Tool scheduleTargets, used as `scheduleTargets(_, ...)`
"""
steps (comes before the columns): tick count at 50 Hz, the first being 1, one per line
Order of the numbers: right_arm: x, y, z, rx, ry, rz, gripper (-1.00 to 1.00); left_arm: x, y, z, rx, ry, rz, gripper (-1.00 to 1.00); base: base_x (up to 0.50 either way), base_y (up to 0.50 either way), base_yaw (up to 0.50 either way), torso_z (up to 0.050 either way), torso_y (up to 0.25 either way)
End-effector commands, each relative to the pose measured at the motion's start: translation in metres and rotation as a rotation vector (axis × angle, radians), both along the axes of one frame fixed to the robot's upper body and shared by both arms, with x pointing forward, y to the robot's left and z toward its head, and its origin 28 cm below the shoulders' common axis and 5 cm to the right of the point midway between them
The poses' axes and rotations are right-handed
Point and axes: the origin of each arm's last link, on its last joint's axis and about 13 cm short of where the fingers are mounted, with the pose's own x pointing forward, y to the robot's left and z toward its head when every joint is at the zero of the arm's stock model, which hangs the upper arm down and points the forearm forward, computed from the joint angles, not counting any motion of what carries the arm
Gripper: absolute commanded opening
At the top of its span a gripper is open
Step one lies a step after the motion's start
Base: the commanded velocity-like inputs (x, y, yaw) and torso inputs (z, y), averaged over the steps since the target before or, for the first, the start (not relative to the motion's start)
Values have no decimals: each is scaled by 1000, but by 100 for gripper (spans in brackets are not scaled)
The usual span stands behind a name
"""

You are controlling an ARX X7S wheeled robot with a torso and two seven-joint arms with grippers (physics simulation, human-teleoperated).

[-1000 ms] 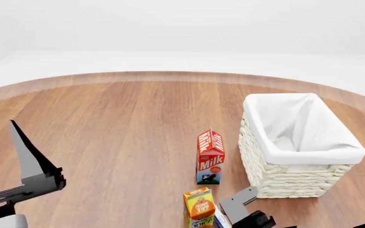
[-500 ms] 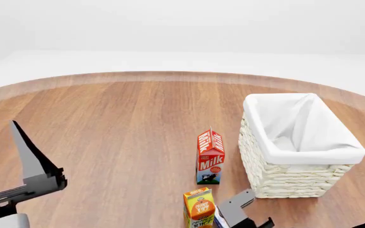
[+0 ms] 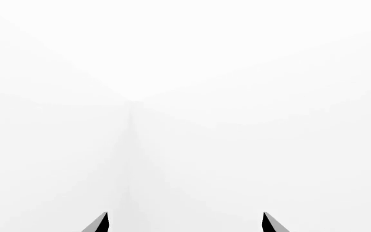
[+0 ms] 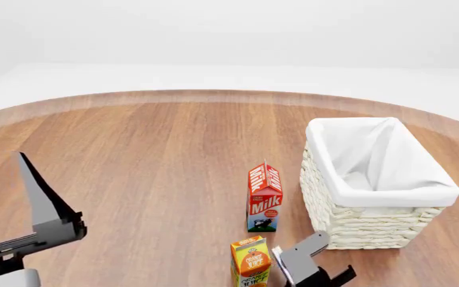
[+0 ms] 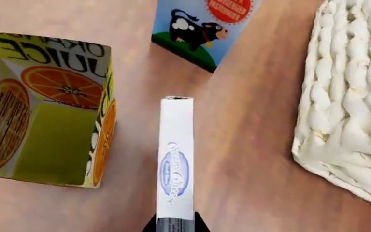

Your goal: Pick up the cream cheese box and the butter, and put them in the basket.

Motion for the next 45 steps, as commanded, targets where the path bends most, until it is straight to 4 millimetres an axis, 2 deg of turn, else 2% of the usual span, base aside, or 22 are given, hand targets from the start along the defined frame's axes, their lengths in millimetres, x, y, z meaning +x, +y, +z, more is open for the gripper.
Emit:
scheduleTargets(1,-21,-1,46,1,-194,-22,-100,0,-1,0,1,1,-4,100,0,0,0,0,0)
scheduleTargets(8,-40,3,63,29,-230,49,-100,0,-1,0,0,0,-6,100,0,0,0,0,0)
scheduleTargets(18,-55,1,79,48,-266,51,-100,0,0,-1,-4,1,-8,100,0,0,0,0,0)
scheduleTargets(37,-67,-7,107,41,-370,13,-100,-1,0,1,-3,-4,-5,100,0,0,0,0,1)
scheduleTargets(45,-72,-9,129,53,-458,-6,-100,-1,0,1,-2,-6,-5,100,0,0,0,0,0)
